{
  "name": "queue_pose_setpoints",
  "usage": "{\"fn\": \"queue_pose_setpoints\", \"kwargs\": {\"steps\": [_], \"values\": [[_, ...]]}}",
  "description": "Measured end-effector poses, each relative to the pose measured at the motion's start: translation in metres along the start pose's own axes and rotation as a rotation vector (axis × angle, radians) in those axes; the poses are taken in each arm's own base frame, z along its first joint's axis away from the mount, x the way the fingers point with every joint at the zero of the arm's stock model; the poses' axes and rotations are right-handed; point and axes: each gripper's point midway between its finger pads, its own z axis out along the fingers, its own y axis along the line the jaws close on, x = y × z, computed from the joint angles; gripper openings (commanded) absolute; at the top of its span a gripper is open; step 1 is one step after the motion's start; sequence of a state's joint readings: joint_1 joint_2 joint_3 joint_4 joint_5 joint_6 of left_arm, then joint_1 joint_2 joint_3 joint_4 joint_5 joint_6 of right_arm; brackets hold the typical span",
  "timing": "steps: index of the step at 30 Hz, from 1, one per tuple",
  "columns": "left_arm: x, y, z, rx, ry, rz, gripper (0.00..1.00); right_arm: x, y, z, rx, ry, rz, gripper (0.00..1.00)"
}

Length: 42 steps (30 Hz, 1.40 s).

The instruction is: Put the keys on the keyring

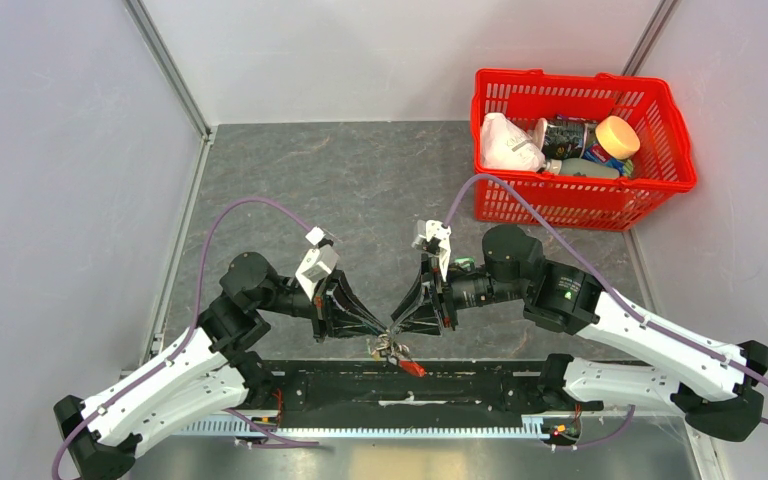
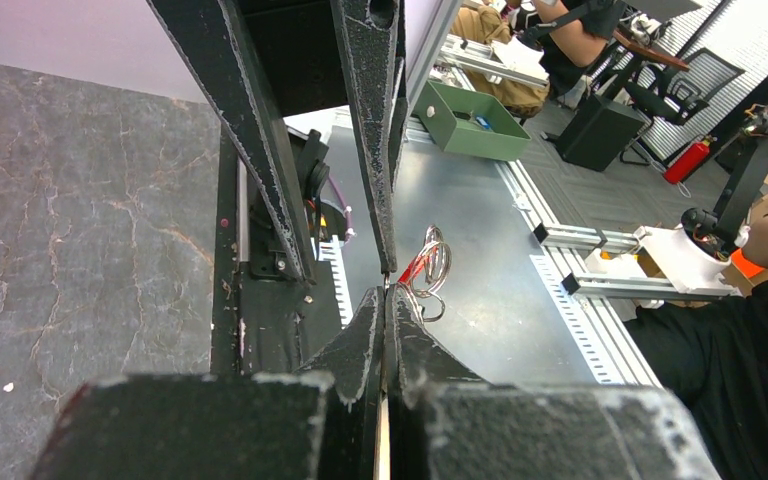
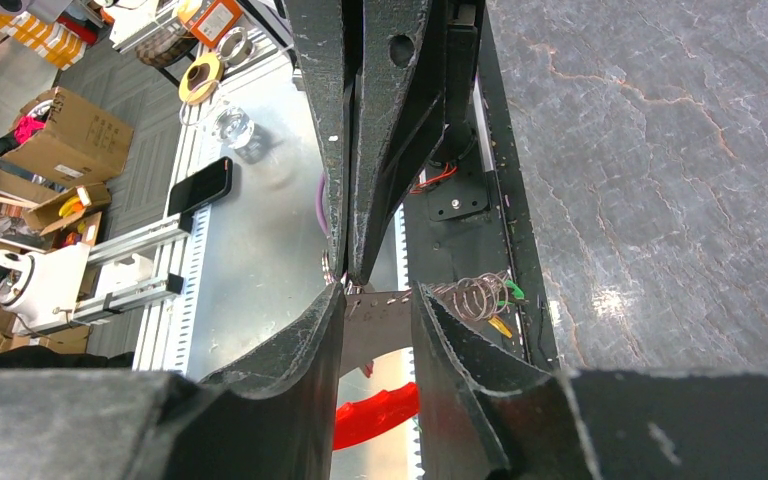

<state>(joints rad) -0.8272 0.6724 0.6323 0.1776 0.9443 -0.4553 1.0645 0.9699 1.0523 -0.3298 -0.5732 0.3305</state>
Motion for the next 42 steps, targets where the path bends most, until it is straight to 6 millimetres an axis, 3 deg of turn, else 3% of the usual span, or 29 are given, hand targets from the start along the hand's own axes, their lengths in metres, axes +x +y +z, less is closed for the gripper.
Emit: {"fn": "queue_pose_setpoints", "kwargs": {"steps": [31, 42], "values": [[0.001, 0.009, 0.001, -0.041, -0.002, -0.021, 0.02, -0.008, 0.005, 0.001, -0.015, -0.029, -0.005, 0.42], [0.0, 0.01, 0.001, -0.052, -0.007, -0.021, 0.02, -0.007, 0.003, 0.0, -0.003, -0.03, -0.003, 0.37]]}}
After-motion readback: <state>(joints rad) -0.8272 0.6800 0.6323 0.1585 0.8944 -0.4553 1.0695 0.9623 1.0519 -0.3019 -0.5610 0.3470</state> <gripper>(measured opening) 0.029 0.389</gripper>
